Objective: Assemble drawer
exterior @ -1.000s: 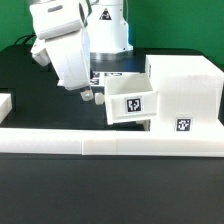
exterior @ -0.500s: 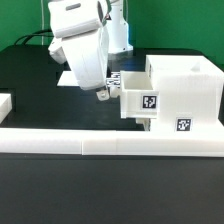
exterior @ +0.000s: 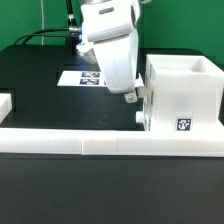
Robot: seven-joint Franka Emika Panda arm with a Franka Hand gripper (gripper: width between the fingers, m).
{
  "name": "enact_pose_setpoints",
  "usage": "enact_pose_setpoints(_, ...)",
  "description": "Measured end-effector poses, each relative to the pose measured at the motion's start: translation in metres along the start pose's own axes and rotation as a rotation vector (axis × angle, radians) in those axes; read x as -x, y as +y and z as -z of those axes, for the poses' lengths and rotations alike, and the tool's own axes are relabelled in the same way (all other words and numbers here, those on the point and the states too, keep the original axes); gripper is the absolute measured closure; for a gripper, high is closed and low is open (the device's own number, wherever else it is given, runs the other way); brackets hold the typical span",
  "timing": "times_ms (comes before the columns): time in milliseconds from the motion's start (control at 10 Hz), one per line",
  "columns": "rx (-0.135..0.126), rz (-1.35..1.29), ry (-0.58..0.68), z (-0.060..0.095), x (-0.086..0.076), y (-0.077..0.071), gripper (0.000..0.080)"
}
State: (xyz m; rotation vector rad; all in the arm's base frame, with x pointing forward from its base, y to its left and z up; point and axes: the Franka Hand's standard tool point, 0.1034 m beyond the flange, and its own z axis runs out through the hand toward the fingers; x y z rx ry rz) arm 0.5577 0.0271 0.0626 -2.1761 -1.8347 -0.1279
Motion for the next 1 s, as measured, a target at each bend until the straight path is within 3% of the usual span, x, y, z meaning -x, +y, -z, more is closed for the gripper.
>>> enact_pose_setpoints(200, -0.001, -0.010, -0.005, 0.001, 0.003, 0.000, 0.0151)
enact_pose_setpoints(400, -0.019, 0.032, -0.001, 0.006, 0.031, -0.002, 0.0151)
enact_pose_setpoints(500, -0.041, 0.049, 0.005, 0.011, 0.050, -0.006, 0.0151)
enact_pose_setpoints(700, -0.035, 0.045, -0.007, 0.025, 0.070, -0.004, 0.0151)
enact_pose_setpoints(800, -0.004, 0.034, -0.027, 0.036, 0.071, -0.001, 0.0151)
enact_pose_setpoints(900, 0.082, -0.002, -0.050, 0.045, 0.067, -0.001, 0.0151)
enact_pose_setpoints(1000, 0.139, -0.018, -0.062, 0.044, 0.063, -0.008, 0.0151)
